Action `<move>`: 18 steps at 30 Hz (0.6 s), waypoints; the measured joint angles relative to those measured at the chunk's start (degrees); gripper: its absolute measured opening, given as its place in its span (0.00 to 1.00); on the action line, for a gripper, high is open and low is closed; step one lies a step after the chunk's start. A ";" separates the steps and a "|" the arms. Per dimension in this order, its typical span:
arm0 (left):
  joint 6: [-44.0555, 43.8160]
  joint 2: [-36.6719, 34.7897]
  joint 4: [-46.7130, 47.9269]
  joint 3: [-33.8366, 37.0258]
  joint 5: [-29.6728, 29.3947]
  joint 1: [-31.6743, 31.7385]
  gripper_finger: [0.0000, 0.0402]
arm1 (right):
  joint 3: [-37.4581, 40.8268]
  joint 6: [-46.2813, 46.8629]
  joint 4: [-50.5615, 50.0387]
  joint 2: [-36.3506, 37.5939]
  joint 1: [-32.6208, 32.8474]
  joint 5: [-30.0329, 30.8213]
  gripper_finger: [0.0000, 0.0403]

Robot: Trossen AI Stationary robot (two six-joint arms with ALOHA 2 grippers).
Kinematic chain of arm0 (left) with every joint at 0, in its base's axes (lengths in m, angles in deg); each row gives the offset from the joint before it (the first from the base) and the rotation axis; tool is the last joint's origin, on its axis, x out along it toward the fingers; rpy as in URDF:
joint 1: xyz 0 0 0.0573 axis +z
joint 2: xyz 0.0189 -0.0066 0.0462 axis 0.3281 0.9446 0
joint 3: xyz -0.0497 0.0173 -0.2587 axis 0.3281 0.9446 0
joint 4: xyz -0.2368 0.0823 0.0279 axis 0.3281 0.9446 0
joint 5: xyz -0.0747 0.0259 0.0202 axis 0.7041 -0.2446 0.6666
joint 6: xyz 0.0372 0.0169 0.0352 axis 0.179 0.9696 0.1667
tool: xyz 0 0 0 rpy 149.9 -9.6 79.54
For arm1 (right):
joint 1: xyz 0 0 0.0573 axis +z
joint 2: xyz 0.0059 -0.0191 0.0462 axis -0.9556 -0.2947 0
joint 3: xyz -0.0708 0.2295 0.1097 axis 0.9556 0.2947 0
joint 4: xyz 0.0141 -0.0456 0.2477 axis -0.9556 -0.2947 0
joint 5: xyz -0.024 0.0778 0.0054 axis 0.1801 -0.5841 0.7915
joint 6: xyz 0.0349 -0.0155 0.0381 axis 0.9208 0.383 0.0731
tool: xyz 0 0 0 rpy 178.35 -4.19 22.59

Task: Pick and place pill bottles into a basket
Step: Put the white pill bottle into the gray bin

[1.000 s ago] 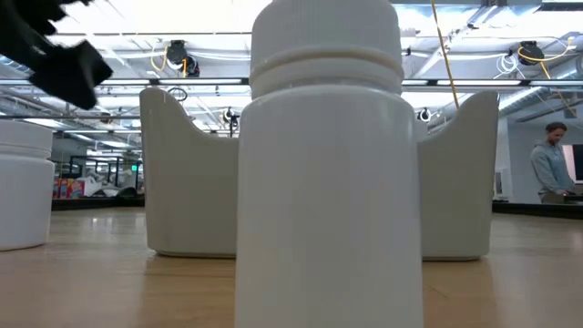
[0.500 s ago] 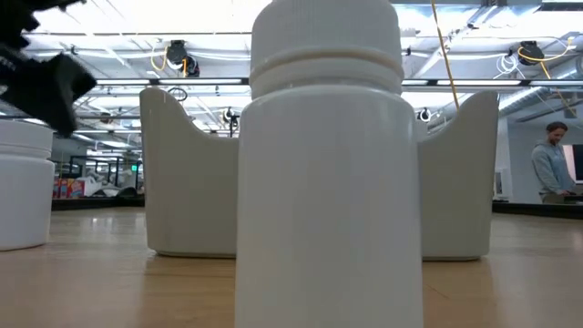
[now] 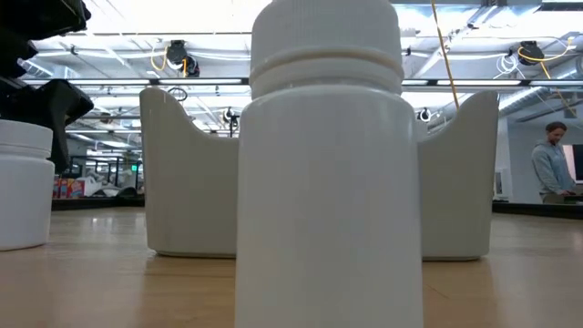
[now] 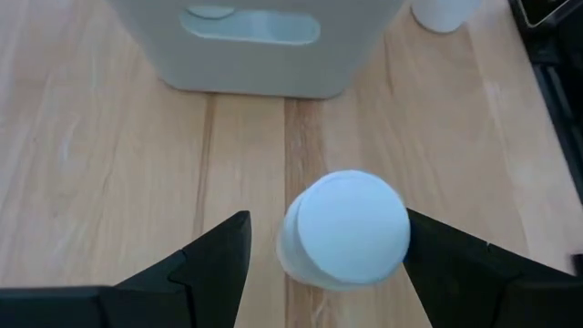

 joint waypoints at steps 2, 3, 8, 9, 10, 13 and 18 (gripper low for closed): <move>-0.04 -0.04 -0.26 0.00 -0.10 0.00 0.68 | 0.00 0.00 0.10 0.02 0.00 -0.02 0.56; -0.01 -0.04 -0.30 0.00 -0.29 0.00 0.68 | 0.00 0.00 0.14 0.02 0.00 -0.02 0.56; -0.01 -0.04 -0.50 0.00 0.19 0.02 0.64 | 0.00 0.00 0.19 0.02 0.00 -0.02 0.55; -0.01 -0.04 -0.49 0.00 0.22 0.02 0.61 | 0.00 0.00 0.19 0.02 0.00 -0.01 0.55; -0.01 -0.04 -0.62 0.00 0.22 0.02 0.58 | 0.00 0.00 0.19 0.02 0.00 -0.02 0.55; 0.41 -0.07 -1.31 0.00 0.31 0.02 0.48 | 0.00 0.00 0.19 0.01 0.00 -0.02 0.55; 1.32 -0.10 -2.22 -0.02 0.68 0.41 0.41 | 0.00 0.02 0.21 0.00 0.00 -0.02 0.55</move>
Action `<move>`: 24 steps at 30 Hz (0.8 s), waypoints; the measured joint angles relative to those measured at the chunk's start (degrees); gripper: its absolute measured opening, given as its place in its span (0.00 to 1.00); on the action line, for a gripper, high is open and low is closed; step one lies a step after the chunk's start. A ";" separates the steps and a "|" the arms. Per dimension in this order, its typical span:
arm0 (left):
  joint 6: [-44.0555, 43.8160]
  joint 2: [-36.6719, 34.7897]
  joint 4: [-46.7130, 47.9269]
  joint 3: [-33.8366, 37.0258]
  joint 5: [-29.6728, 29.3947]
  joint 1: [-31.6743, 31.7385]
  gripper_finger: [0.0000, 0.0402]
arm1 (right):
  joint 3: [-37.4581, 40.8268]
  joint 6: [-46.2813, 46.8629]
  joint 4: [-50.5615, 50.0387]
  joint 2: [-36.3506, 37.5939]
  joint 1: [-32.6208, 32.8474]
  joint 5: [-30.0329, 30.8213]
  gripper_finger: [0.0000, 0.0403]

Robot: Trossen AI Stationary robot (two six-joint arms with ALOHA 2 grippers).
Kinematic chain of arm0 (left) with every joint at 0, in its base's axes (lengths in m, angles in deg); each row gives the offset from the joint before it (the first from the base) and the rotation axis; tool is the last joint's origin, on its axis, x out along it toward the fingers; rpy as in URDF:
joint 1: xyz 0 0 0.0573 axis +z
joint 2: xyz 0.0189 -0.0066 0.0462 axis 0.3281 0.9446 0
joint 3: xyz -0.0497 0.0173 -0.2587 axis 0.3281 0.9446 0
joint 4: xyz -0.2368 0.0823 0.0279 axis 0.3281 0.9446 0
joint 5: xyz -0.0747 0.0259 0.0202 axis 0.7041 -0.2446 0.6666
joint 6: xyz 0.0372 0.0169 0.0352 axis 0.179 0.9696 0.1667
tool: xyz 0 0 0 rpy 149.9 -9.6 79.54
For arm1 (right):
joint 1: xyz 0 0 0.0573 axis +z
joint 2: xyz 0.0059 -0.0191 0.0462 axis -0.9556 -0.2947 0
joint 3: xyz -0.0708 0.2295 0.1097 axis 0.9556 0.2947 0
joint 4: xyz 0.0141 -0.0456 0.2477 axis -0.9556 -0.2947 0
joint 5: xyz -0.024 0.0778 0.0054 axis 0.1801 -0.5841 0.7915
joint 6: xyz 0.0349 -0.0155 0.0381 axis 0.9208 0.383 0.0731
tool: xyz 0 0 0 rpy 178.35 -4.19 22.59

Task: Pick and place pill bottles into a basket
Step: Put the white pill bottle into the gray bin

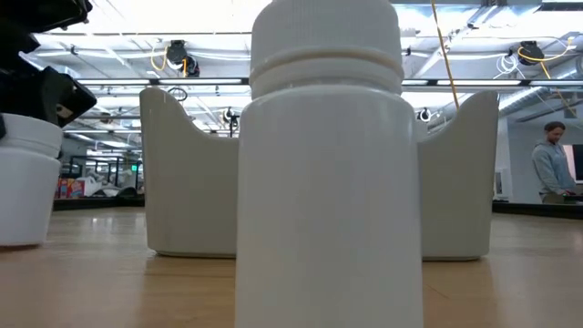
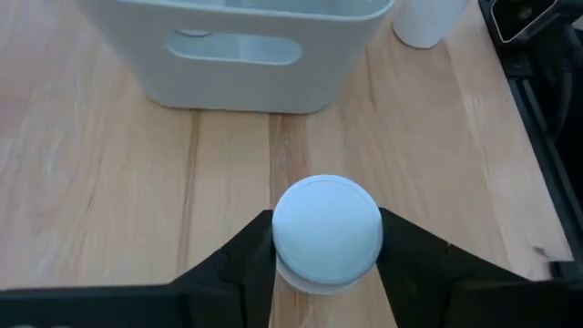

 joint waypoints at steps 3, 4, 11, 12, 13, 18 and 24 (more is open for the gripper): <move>0.67 0.00 -0.54 0.00 -0.46 0.07 0.41 | 0.00 0.00 0.00 0.00 0.00 0.00 0.55; 0.83 0.00 -0.58 0.00 -0.50 0.06 0.41 | 0.00 0.00 0.00 0.00 0.00 0.00 0.55; 2.83 -1.29 -1.02 0.00 -0.86 0.16 0.45 | 0.00 -0.01 -0.14 0.00 0.02 0.07 0.55; 3.62 -1.70 -0.95 -0.20 -0.96 0.38 0.44 | 0.00 0.00 -0.27 0.00 0.01 0.21 0.55; 4.49 -2.24 -0.96 -0.35 -0.91 0.58 0.42 | 0.00 0.00 -0.33 0.00 0.00 0.42 0.55; 9.69 -6.35 0.14 -2.13 -0.83 2.15 0.41 | 0.00 -0.03 -0.67 0.00 0.02 3.28 0.55; 16.11 -10.70 0.89 -3.66 1.94 5.96 0.43 | 0.48 1.29 -1.22 0.00 0.13 4.76 0.55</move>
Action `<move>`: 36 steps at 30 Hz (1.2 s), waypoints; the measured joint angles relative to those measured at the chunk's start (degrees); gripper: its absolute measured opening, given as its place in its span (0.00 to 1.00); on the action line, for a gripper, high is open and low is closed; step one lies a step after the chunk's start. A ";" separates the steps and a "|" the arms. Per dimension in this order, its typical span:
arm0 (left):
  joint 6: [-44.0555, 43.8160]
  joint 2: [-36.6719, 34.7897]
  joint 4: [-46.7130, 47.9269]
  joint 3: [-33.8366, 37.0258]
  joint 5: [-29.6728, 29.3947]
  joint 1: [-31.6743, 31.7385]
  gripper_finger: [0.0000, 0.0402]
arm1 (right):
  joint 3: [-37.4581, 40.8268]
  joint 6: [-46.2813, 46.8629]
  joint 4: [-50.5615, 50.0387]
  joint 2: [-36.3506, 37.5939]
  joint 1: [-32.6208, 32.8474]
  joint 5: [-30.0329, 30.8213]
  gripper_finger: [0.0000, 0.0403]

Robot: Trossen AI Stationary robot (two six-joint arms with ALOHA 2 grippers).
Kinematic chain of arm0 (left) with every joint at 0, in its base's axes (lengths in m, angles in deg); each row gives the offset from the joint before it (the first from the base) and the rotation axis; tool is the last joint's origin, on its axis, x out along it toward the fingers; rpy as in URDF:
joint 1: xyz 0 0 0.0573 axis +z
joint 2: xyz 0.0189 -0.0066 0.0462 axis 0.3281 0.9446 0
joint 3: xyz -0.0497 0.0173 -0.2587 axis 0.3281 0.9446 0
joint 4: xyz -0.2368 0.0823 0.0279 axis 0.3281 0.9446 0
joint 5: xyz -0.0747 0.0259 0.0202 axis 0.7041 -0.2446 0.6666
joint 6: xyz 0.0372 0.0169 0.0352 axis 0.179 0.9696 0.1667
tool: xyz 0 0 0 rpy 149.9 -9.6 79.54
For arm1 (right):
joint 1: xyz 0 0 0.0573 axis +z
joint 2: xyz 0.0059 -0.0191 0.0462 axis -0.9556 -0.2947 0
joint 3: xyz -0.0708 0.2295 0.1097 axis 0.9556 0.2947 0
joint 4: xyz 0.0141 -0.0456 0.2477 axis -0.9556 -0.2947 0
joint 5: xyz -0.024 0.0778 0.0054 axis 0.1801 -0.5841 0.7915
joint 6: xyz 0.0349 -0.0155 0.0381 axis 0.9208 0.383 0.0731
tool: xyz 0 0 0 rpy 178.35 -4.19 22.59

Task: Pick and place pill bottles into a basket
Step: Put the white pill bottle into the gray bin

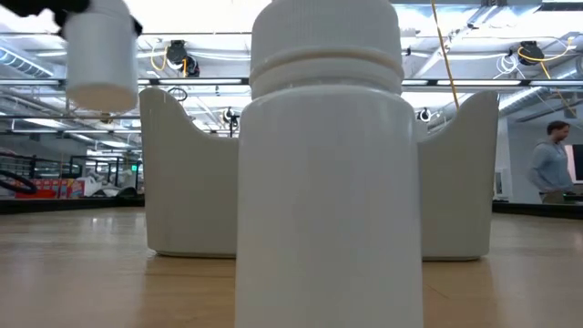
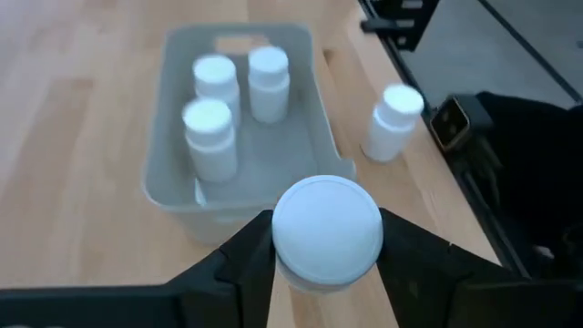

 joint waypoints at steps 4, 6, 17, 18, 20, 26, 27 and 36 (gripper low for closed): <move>2.83 -1.12 0.15 -0.41 2.09 3.88 0.42 | 4.15 0.35 1.34 1.02 0.31 2.46 0.55; 3.87 -1.07 -0.03 -0.54 3.64 5.89 0.41 | 8.13 0.63 5.15 2.63 0.31 2.80 0.55; 7.93 -1.07 -4.72 -0.54 11.98 13.99 0.43 | 37.58 -2.13 33.95 25.04 2.55 9.24 0.55; 8.34 -1.07 -6.01 -0.54 12.92 14.49 0.42 | 40.41 -2.21 36.78 27.18 2.56 9.73 0.55; 9.06 -1.07 -7.56 -0.54 14.25 15.74 0.41 | 45.99 -2.38 42.56 31.45 2.54 10.32 0.55; 9.76 -0.09 -7.80 -0.54 14.78 18.61 0.42 | 57.20 -2.69 54.45 39.79 2.54 10.27 0.55; 9.80 0.37 -7.73 -0.54 15.07 18.94 0.43 | 58.18 -3.12 56.17 40.69 2.54 10.23 0.55; 12.92 9.01 1.73 -11.05 15.74 18.92 0.41 | 59.91 -6.84 61.21 42.34 2.54 10.13 0.55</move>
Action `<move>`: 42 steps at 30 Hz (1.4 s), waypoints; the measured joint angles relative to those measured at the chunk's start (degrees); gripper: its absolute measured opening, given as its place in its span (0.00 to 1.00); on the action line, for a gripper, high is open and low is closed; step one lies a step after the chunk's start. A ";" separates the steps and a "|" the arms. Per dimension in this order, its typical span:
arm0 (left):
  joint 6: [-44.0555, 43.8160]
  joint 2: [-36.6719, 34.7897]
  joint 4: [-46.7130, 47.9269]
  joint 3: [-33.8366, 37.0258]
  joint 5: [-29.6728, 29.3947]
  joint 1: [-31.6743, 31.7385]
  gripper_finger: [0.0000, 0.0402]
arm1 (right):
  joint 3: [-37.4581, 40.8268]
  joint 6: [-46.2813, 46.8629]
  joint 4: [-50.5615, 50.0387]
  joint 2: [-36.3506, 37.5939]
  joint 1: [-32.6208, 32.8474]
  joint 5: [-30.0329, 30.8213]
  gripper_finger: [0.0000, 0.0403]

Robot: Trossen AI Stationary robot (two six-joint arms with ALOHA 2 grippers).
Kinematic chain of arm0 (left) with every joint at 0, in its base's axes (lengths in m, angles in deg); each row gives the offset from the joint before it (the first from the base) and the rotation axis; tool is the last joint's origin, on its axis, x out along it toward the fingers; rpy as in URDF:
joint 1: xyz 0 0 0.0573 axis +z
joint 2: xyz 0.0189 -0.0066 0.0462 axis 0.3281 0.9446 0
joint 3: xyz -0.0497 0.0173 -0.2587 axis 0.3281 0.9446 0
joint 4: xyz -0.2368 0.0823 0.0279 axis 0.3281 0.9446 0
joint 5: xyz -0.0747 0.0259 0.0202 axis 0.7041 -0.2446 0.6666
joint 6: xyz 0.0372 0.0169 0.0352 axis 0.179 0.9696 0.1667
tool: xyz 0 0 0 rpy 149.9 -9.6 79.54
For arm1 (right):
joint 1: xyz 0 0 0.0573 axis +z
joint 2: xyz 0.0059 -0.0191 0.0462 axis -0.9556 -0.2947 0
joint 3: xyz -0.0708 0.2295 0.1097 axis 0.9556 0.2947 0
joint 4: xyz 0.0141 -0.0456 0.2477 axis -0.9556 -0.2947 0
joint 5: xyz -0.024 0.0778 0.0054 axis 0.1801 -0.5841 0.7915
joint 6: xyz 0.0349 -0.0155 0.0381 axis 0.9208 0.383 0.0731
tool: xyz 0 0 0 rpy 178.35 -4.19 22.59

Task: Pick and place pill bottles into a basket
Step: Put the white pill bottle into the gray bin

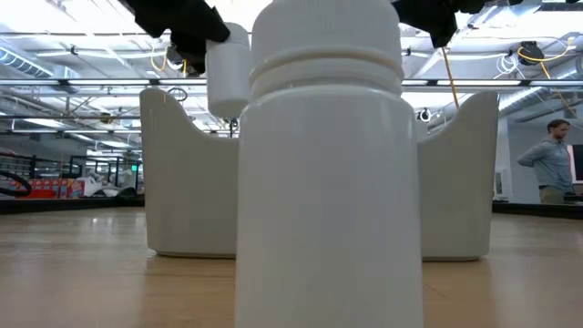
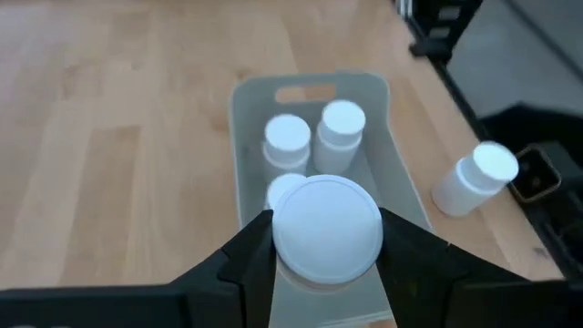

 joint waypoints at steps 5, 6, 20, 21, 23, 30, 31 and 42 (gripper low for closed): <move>0.93 5.47 5.76 -5.26 0.05 -1.29 0.44 | 0.00 0.13 -0.26 -0.02 0.05 -0.05 0.55; 0.97 6.58 5.55 -5.59 0.05 -1.41 0.45 | 0.00 0.13 -0.29 -0.02 0.16 -0.07 0.55; 0.92 15.82 3.12 -5.67 -3.59 -2.46 0.46 | 0.00 0.87 -1.12 -0.04 1.89 -0.08 0.55; 0.86 16.26 3.06 -5.67 -3.59 -2.46 0.47 | 0.00 0.87 -1.14 -0.04 1.88 -0.09 0.55; 0.76 16.98 3.02 -5.67 -3.87 -2.50 0.48 | 0.00 0.87 -1.13 -0.04 1.88 -0.09 0.55; 1.12 17.52 2.95 -5.67 -6.65 -2.50 0.41 | 0.00 0.85 -1.24 -0.04 1.88 -0.09 0.55; 1.14 17.52 2.95 -5.67 -6.67 -2.50 0.41 | 0.00 0.85 -1.22 -0.04 1.88 -0.09 0.55; -0.18 17.50 4.44 -5.67 -6.65 -2.42 0.66 | 0.00 0.96 -1.34 -0.04 1.88 -0.08 0.55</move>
